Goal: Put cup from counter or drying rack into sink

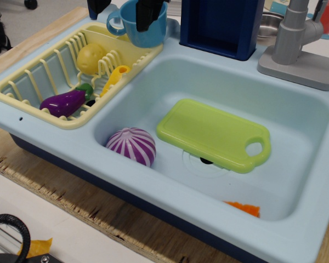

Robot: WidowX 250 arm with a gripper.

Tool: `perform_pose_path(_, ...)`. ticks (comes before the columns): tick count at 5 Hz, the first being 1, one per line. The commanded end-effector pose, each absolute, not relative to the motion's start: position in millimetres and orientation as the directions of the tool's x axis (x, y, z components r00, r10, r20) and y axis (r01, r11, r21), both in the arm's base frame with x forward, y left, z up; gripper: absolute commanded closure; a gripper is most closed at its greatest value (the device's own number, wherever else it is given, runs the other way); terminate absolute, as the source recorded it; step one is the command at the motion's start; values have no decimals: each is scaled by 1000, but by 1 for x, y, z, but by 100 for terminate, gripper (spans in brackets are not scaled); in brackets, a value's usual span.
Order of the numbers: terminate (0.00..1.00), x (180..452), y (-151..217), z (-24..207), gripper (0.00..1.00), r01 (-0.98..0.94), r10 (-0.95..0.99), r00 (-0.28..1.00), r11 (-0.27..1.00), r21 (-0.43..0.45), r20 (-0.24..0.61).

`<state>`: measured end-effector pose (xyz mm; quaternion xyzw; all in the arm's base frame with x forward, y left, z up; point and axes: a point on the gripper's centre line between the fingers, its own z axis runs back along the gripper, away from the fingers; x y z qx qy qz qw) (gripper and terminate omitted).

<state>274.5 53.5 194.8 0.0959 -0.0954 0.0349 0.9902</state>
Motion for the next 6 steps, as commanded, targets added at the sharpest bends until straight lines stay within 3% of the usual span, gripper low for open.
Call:
perform_pose_path(1, 0, 275, 53, 195, 0, -87, 51, 979, 979, 183, 196)
perform_pose_path(3, 0, 303, 54, 215, 0, 21, -106, 931, 971, 240, 348)
perform_pose_path(4, 0, 319, 51, 217, 0, 69, -158, 915, 967, 244, 370)
perform_pose_path(6, 0, 338, 39, 188, 0, 156, -212, 917, 970, 185, 339)
